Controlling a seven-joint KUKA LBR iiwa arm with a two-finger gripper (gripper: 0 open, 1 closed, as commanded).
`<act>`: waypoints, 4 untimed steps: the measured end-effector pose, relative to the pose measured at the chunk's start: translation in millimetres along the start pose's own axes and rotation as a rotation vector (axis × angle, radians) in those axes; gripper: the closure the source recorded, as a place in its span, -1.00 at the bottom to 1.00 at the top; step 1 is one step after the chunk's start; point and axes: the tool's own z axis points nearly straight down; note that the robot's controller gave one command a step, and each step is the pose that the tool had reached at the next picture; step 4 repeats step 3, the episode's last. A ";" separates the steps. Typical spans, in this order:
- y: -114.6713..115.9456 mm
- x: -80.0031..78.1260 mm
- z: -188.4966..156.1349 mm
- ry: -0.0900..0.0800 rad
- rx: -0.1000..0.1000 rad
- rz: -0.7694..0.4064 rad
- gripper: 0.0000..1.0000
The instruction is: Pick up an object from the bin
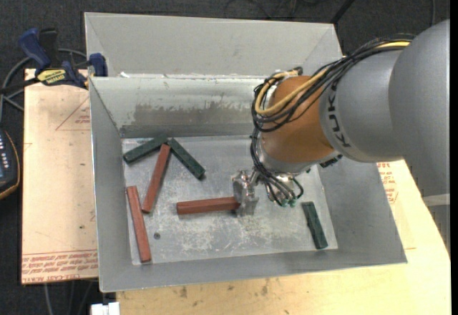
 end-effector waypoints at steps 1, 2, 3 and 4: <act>24.1 -6.2 -2.6 0.000 0.000 -0.047 1.00; 31.6 -42.9 -112.7 -0.005 0.002 -0.496 1.00; 16.7 -79.5 -226.8 -0.006 0.004 -0.801 1.00; 16.7 -79.5 -226.8 -0.006 0.004 -0.801 1.00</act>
Offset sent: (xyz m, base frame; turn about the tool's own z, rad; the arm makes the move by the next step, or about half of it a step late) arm 0.0038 0.0226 0.0028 -0.0440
